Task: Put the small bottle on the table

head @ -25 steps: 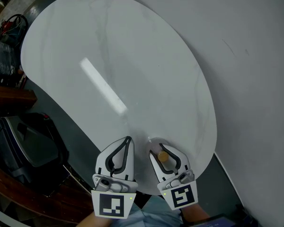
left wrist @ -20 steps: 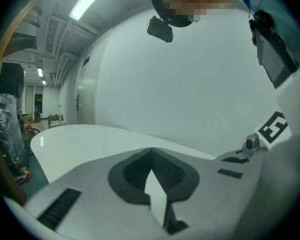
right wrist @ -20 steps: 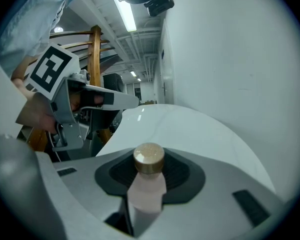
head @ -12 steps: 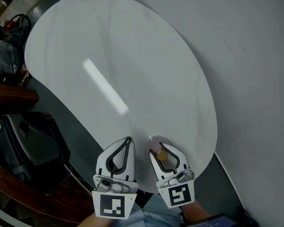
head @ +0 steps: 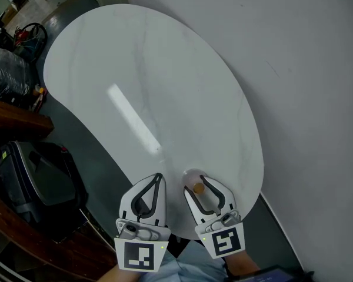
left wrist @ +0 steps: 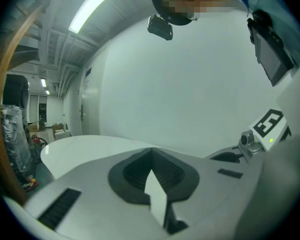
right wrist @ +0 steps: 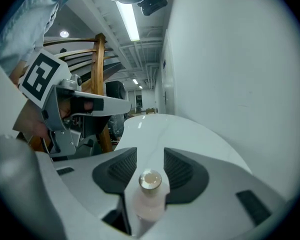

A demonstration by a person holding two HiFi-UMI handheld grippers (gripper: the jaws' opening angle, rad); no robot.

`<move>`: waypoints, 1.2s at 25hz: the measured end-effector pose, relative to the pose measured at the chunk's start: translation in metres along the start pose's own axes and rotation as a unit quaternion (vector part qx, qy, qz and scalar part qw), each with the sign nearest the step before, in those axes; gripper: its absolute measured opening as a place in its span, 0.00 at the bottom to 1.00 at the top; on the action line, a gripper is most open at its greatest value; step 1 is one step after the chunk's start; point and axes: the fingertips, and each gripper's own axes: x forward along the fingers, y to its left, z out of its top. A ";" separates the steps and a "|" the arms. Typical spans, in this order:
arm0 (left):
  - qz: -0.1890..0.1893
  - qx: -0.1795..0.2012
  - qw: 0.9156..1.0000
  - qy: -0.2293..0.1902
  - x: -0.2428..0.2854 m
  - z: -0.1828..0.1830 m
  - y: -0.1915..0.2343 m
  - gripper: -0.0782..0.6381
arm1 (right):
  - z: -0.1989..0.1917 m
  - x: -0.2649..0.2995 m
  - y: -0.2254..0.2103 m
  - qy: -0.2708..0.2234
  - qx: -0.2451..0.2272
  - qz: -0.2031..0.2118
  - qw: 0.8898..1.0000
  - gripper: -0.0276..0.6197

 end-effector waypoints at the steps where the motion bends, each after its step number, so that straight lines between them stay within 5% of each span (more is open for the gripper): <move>1: 0.002 0.004 1.000 -0.007 -0.002 0.004 -0.001 0.11 | 0.007 0.000 0.000 -0.013 0.000 -0.001 1.000 0.30; 7: -0.017 0.136 0.989 -0.061 -0.012 0.048 -0.010 0.11 | 0.051 -0.009 0.000 -0.058 -0.015 0.022 0.998 0.23; 9: -0.001 0.104 0.991 -0.085 -0.015 0.060 -0.011 0.11 | 0.065 -0.010 0.000 -0.072 -0.032 0.026 0.997 0.18; 12: 0.004 0.119 0.987 -0.111 -0.016 0.077 -0.016 0.11 | 0.085 -0.011 -0.004 -0.089 -0.057 0.020 0.994 0.10; 14: 0.016 0.093 0.987 -0.128 -0.017 0.084 -0.019 0.11 | 0.098 -0.012 -0.006 -0.103 -0.064 0.018 0.992 0.08; 19: 0.017 0.153 0.977 -0.146 -0.020 0.100 -0.024 0.11 | 0.117 -0.015 -0.004 -0.134 -0.070 0.024 0.988 0.06; 22: 0.041 0.058 0.985 -0.160 -0.022 0.099 -0.019 0.11 | 0.122 -0.017 -0.004 -0.143 -0.071 0.027 0.987 0.06; 25: 0.048 0.035 0.985 -0.163 -0.022 0.101 -0.021 0.11 | 0.124 -0.021 -0.006 -0.144 -0.071 0.026 0.987 0.06; 28: 0.042 0.059 0.984 -0.160 -0.021 0.101 -0.028 0.11 | 0.124 -0.023 -0.011 -0.143 -0.073 0.023 0.987 0.05; 30: 0.027 0.139 0.978 -0.151 -0.019 0.103 -0.034 0.11 | 0.123 -0.024 -0.013 -0.142 -0.076 0.022 0.987 0.04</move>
